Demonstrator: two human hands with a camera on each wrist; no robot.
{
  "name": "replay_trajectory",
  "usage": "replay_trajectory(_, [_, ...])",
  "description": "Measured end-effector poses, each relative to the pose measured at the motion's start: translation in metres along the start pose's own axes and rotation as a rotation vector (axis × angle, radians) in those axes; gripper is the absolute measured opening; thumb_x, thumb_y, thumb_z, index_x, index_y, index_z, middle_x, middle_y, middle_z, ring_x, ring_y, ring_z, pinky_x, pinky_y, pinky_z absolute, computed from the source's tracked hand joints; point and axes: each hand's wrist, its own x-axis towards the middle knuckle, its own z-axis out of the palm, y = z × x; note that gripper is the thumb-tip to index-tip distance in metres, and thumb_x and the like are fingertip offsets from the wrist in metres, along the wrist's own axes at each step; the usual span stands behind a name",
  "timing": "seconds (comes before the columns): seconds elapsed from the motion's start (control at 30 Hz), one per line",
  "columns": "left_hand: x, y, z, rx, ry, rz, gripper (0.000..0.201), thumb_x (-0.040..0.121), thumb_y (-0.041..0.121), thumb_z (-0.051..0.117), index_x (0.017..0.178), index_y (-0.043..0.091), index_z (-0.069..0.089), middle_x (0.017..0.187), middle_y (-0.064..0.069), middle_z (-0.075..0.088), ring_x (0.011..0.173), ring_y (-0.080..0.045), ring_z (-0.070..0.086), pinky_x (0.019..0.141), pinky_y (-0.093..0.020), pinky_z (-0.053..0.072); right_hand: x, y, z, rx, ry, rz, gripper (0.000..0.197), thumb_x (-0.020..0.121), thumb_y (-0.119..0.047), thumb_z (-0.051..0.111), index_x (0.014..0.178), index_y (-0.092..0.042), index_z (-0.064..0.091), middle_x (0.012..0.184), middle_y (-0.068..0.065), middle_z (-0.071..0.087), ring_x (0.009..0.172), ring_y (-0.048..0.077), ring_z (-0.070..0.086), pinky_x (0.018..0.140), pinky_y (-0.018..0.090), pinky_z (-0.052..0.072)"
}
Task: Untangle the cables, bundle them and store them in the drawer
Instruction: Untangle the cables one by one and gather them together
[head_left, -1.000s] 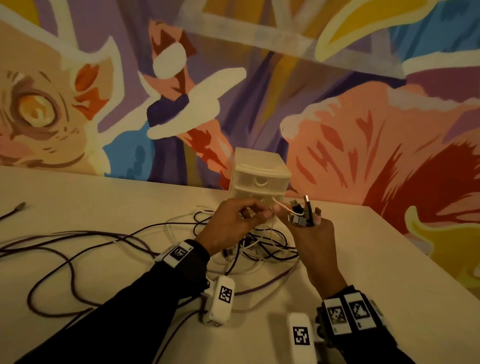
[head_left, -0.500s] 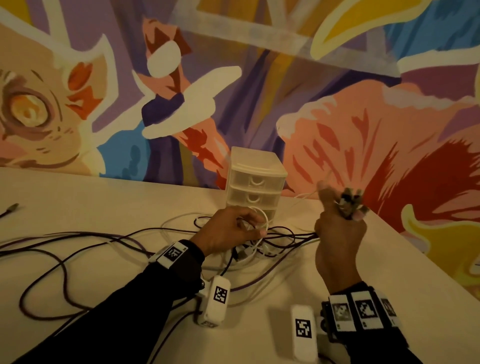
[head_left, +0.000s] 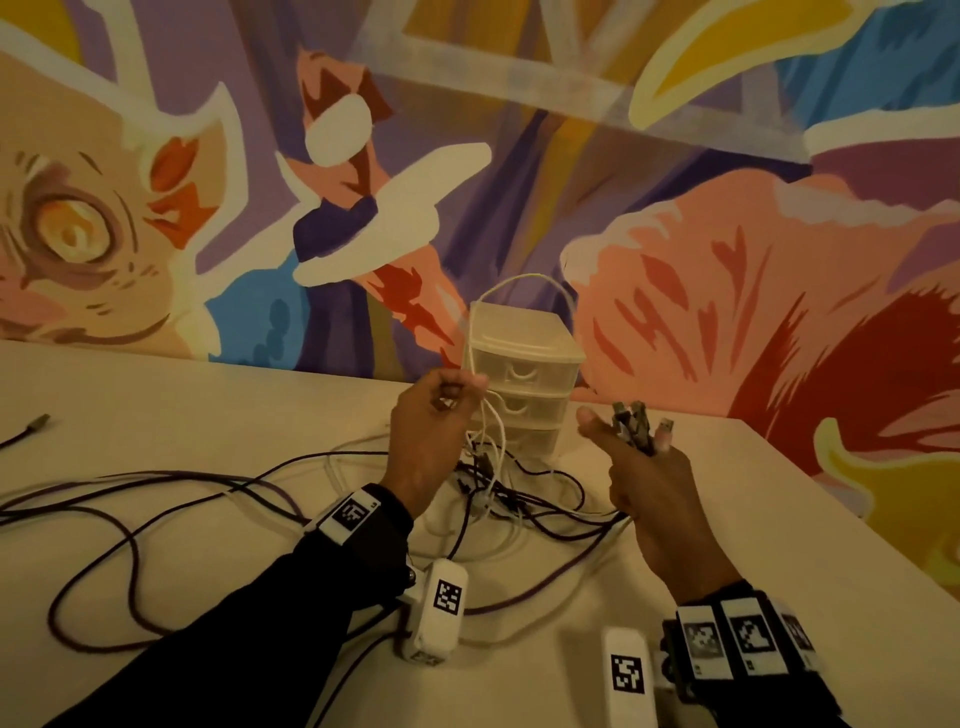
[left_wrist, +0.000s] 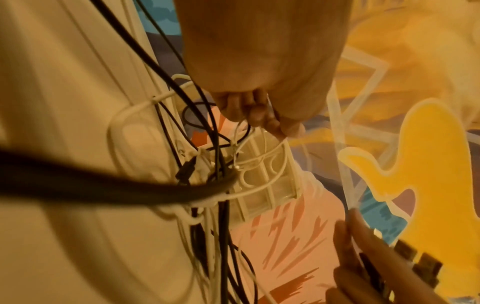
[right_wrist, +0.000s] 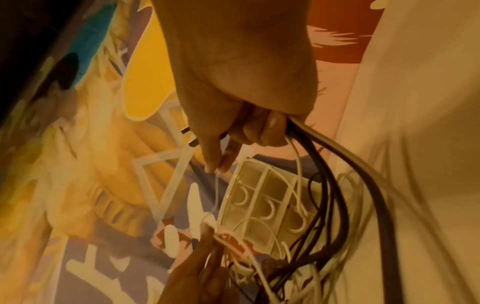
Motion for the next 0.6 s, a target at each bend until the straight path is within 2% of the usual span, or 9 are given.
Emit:
replay_trajectory(0.13, [-0.011,0.008,0.009,0.135,-0.27,0.097,0.01,0.094,0.034,0.081,0.096,0.025,0.08,0.095,0.01,0.079,0.082,-0.009,0.068,0.077,-0.027,0.053,-0.013,-0.011,0.012,-0.086,0.002,-0.095,0.03,0.082,-0.045,0.091,0.098,-0.024,0.08,0.048,-0.024,0.056,0.061,0.009,0.048,0.065,0.03,0.039])
replay_trajectory(0.2, [-0.016,0.01,0.013,0.215,-0.385,0.132,0.007,0.092,0.033,0.083,0.093,0.026,0.082,0.093,0.015,0.078,0.072,0.0,0.061,0.072,-0.018,0.047,-0.019,-0.013,0.016,-0.085,0.003,-0.124,0.023,0.083,-0.043,0.09,0.098,-0.027,0.082,0.058,-0.026,0.066,0.061,0.003,0.059,0.069,0.029,0.043])
replay_trajectory(0.27, [-0.02,0.011,0.016,0.242,-0.484,0.135,0.008,0.09,0.028,0.086,0.092,0.021,0.084,0.089,0.022,0.076,0.078,0.003,0.063,0.074,-0.014,0.046,-0.02,-0.012,0.017,-0.08,-0.015,-0.144,0.021,0.084,-0.039,0.09,0.099,-0.027,0.083,0.065,-0.025,0.071,0.061,-0.008,0.063,0.07,0.028,0.045])
replay_trajectory(0.3, [-0.021,0.011,0.017,0.258,-0.532,0.147,0.008,0.09,0.028,0.086,0.092,0.021,0.084,0.089,0.023,0.076,0.084,0.0,0.066,0.077,-0.019,0.049,-0.02,-0.012,0.017,-0.077,-0.02,-0.152,0.02,0.084,-0.038,0.091,0.099,-0.027,0.083,0.068,-0.025,0.073,0.062,-0.011,0.064,0.069,0.026,0.047])
replay_trajectory(0.37, [-0.023,0.012,0.018,0.305,-0.607,0.173,0.007,0.091,0.032,0.085,0.094,0.026,0.085,0.092,0.018,0.078,0.091,-0.012,0.069,0.083,-0.037,0.054,-0.018,-0.009,0.016,-0.096,-0.035,-0.16,0.016,0.084,-0.035,0.091,0.094,-0.027,0.082,0.073,-0.021,0.077,0.065,-0.01,0.068,0.064,0.018,0.048])
replay_trajectory(0.43, [-0.022,0.012,0.018,0.326,-0.632,0.167,0.007,0.091,0.035,0.084,0.096,0.03,0.085,0.094,0.014,0.079,0.094,-0.017,0.069,0.084,-0.043,0.053,-0.018,-0.006,0.016,-0.129,-0.043,-0.171,0.013,0.085,-0.033,0.091,0.089,-0.026,0.082,0.076,-0.014,0.08,0.069,-0.003,0.071,0.061,0.015,0.049])
replay_trajectory(0.5, [-0.022,0.009,0.019,0.327,-0.611,0.169,0.009,0.091,0.037,0.085,0.097,0.03,0.085,0.094,0.015,0.078,0.092,-0.009,0.068,0.08,-0.034,0.051,-0.017,-0.007,0.015,-0.112,0.012,-0.212,0.013,0.085,-0.032,0.091,0.087,-0.023,0.082,0.076,-0.008,0.08,0.07,0.003,0.069,0.062,0.018,0.05])
replay_trajectory(0.57, [-0.02,0.002,0.018,0.368,-0.566,0.187,0.011,0.09,0.037,0.086,0.097,0.029,0.084,0.092,0.017,0.075,0.087,-0.001,0.064,0.075,-0.022,0.046,-0.011,-0.011,0.01,0.028,0.149,-0.253,0.017,0.084,-0.032,0.092,0.088,-0.02,0.082,0.067,-0.012,0.074,0.062,0.002,0.06,0.064,0.021,0.046])
replay_trajectory(0.6, [-0.017,-0.002,0.017,0.407,-0.564,0.19,0.012,0.09,0.037,0.086,0.098,0.029,0.084,0.091,0.017,0.073,0.085,0.0,0.063,0.075,-0.02,0.045,-0.007,-0.013,0.006,0.103,0.203,-0.256,0.018,0.083,-0.035,0.093,0.088,-0.021,0.082,0.064,-0.016,0.069,0.061,0.003,0.056,0.067,0.024,0.044])
